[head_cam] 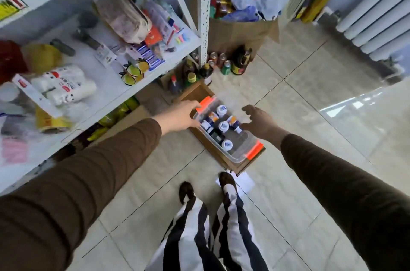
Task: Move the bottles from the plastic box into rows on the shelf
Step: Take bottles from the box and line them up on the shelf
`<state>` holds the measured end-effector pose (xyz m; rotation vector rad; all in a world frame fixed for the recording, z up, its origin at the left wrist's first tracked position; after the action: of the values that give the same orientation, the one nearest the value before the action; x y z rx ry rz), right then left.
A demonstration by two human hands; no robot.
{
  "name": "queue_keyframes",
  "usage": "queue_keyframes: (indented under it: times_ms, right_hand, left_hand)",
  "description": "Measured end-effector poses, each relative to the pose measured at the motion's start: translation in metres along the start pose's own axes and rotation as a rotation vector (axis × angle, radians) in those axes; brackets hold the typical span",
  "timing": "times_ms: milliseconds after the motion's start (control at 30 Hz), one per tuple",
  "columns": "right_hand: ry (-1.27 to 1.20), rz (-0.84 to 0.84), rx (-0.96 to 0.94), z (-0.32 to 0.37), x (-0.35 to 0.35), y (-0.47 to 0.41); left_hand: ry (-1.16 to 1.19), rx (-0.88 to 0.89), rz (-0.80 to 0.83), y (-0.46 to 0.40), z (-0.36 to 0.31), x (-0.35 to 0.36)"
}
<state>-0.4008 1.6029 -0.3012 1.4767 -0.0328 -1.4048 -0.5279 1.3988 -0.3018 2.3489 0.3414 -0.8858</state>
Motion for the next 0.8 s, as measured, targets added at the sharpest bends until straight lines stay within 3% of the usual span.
queue_keyframes:
  times_ms: [233,433,800]
  right_hand:
    - [-0.097,0.074,-0.015,-0.042,0.063,-0.066]
    - [-0.149,0.089,-0.102,-0.037,0.106,-0.116]
    - [-0.02,-0.009,-0.217,-0.025,0.175,-0.178]
  left_hand:
    - [0.011,-0.038,-0.101,-0.061,0.012,0.063]
    - [0.019,-0.01,-0.166,-0.119,0.022,0.097]
    - [-0.171,0.092,-0.066,-0.199,0.053,0.148]
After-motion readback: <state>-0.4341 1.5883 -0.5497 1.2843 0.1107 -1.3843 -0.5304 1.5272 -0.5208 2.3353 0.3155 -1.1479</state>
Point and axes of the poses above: each hand's wrist, its own y-axis away from the middle knuckle, its own x-axis out of the palm, z = x × y, the point moved 8 cm from there along -y, towards the middle knuckle, and after that the axes turned 11 degrees about x, right-handed, at the moved point
